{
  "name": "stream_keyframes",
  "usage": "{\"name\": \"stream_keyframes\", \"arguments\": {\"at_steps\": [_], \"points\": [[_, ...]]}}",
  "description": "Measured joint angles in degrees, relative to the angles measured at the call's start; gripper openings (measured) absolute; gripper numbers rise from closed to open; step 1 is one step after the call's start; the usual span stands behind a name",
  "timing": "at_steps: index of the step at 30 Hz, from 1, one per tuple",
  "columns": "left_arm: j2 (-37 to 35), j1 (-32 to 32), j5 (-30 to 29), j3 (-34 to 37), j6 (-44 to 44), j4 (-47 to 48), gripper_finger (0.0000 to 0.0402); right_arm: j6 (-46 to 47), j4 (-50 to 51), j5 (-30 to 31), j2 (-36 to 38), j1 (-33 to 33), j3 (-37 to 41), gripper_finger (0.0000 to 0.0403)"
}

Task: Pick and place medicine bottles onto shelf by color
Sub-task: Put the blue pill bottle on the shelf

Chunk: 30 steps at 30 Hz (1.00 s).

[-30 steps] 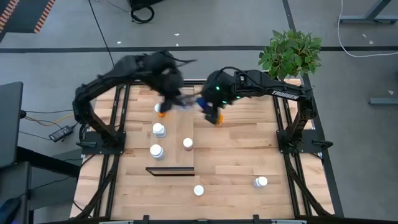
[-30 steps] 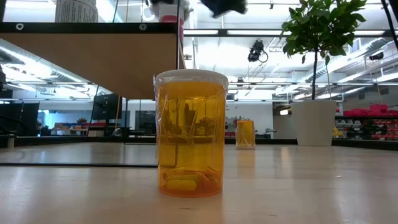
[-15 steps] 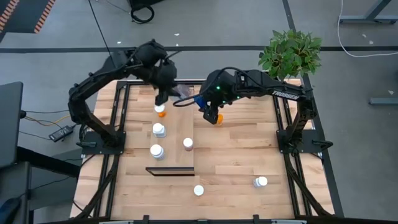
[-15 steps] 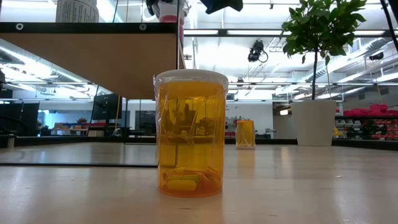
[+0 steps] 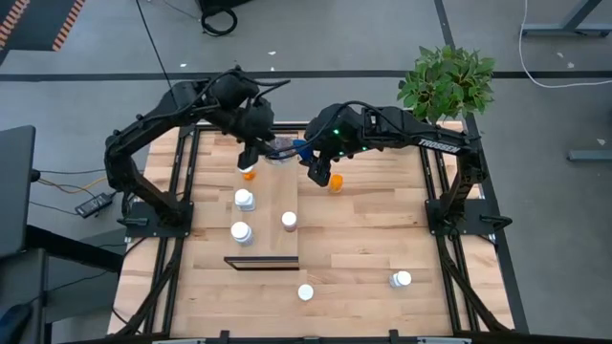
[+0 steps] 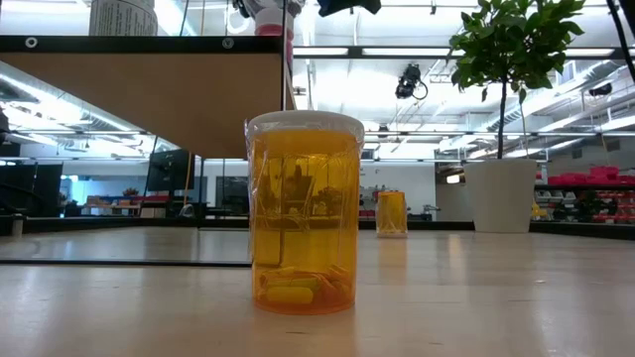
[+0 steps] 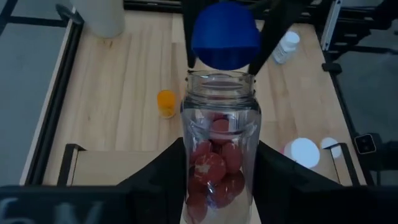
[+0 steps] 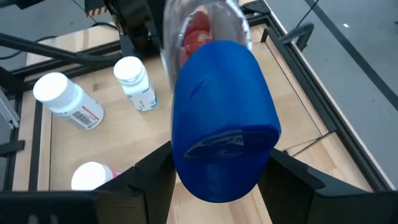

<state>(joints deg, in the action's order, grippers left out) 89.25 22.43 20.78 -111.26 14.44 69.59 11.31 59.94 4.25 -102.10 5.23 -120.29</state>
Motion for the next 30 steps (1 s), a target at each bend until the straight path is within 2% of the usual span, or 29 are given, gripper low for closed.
{"name": "stream_keyframes", "arguments": {"at_steps": [8,30], "points": [[0.7,-3.3,-0.6,0.0,-0.9,-2.5,0.0148,-1.0,-0.1,0.0,0.0,-0.1,0.0,0.0212],[3.4,-4.0,-1.0,0.1,-3.3,-5.9,0.0146,0.8,0.1,-0.8,-0.1,-1.6,-0.1,0.0212]]}}
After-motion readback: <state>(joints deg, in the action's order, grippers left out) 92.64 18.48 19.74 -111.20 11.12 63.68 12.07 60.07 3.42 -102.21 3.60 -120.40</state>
